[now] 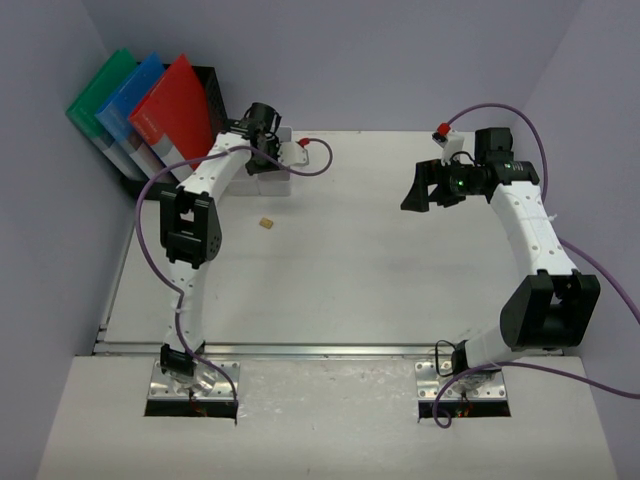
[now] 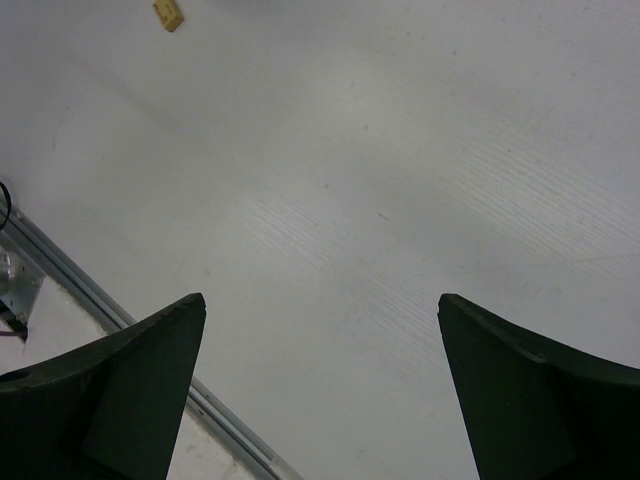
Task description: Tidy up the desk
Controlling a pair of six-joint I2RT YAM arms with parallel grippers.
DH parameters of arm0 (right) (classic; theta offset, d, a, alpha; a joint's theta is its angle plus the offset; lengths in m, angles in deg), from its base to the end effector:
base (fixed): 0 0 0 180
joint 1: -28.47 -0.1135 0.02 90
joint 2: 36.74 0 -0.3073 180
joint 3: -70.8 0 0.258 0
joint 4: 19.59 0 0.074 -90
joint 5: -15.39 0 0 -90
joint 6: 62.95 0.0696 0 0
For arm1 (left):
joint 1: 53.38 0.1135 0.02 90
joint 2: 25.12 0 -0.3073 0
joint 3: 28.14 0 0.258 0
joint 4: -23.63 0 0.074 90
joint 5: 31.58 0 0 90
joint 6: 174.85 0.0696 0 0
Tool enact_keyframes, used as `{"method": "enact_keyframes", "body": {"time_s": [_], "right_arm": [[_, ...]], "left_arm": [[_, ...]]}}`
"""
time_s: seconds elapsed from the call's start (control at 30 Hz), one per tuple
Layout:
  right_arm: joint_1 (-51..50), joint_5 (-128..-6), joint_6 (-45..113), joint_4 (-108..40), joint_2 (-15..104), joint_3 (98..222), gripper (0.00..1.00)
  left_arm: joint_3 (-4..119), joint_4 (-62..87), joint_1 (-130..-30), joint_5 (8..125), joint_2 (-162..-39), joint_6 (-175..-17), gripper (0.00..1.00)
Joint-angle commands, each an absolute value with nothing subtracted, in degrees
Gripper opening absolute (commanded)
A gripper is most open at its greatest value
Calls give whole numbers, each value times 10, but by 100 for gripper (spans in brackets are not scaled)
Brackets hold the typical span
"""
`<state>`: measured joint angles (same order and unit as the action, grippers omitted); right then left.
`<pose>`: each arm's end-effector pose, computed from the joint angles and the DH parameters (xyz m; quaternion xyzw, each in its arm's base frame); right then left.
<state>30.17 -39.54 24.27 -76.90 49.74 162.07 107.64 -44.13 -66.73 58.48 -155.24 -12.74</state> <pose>0.3390 0.0299 0.3378 -0.1053 0.9020 0.2731 0.3173 0.5273 -0.1252 0.2470 0.6586 0.7128 0.1178 0.2103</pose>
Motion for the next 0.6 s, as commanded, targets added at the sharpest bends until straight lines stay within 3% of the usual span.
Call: {"method": "enact_keyframes", "body": {"time_s": [0.0, 0.23, 0.4, 0.57], "right_arm": [[303, -395, 242, -759, 494, 1641, 99], [303, -398, 240, -761, 485, 1635, 99], [304, -401, 238, -761, 483, 1633, 99], [303, -400, 238, -762, 482, 1633, 99]], "left_arm": [[1099, -421, -676, 593, -1556, -128, 8], [1098, -395, -683, 588, -1561, -149, 20], [1094, -381, -686, 589, -1559, -168, 39], [1092, -374, -686, 593, -1547, -181, 47]]}}
